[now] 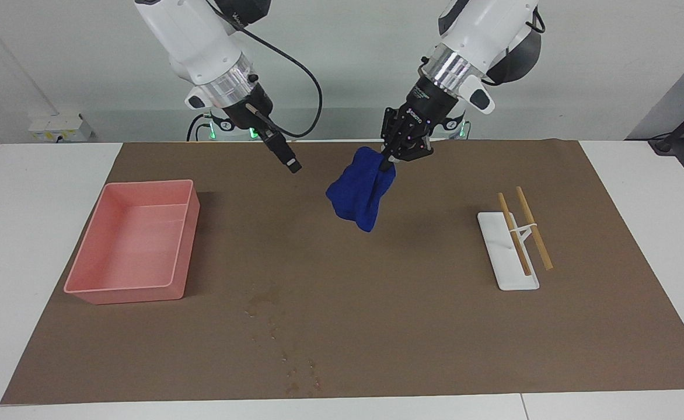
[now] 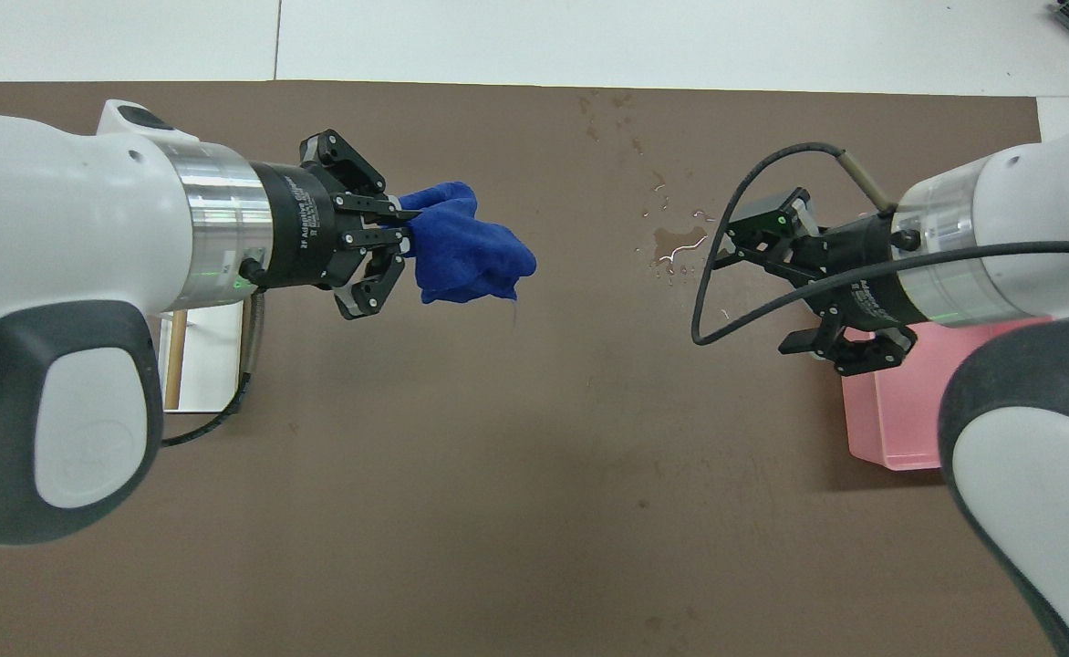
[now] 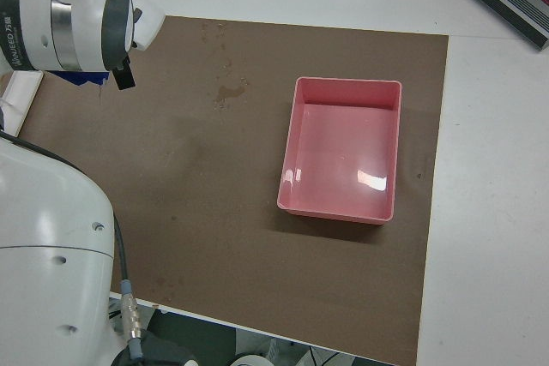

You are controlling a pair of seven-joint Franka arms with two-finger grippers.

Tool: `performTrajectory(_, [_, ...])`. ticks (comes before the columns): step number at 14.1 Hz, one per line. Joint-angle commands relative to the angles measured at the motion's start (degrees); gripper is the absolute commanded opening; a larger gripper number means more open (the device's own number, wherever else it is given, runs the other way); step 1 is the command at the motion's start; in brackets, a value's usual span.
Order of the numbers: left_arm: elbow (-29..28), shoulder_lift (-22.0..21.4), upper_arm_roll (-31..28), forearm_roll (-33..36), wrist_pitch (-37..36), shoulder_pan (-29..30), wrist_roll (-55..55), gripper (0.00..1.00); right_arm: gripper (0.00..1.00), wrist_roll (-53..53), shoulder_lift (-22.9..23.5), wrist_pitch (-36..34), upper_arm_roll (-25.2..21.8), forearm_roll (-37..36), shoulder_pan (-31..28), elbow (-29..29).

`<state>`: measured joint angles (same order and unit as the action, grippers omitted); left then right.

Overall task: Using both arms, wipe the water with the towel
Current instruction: 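Lift the towel with the left gripper while the right gripper approaches, then hand the towel from the left gripper to the right gripper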

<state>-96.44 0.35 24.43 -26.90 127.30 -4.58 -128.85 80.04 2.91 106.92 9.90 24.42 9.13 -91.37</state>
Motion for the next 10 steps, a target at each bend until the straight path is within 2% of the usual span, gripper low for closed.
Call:
performTrajectory(1, [-1.9, -0.7, -0.7, -4.0, 4.2, -2.1, -5.2, 0.00, 0.97, 2.5, 1.6, 2.1, 0.0, 5.6, 1.1, 0.1])
performTrajectory(4, [-2.8, -1.2, -0.7, -4.8, 4.4, -5.2, -7.5, 0.00, 0.96, 9.2, 2.2, 5.0, 0.0, 6.9, 2.5, -0.7])
performTrajectory(8, [-3.1, -1.6, -0.7, -4.7, 4.4, -7.6, -10.5, 0.00, 0.95, 9.5, 1.9, 7.9, 0.0, 9.1, 3.8, -2.9])
performTrajectory(9, [-3.0, -1.7, -0.7, -4.7, 4.3, -8.0, -10.8, 0.00, 0.91, 9.4, 1.7, 7.6, 0.0, 9.0, 3.8, -3.3])
performTrajectory(10, [-3.0, -1.7, -0.7, -4.7, 4.4, -8.5, -10.9, 0.00, 0.75, 9.4, 1.7, 7.2, 0.0, 9.0, 3.6, -3.3])
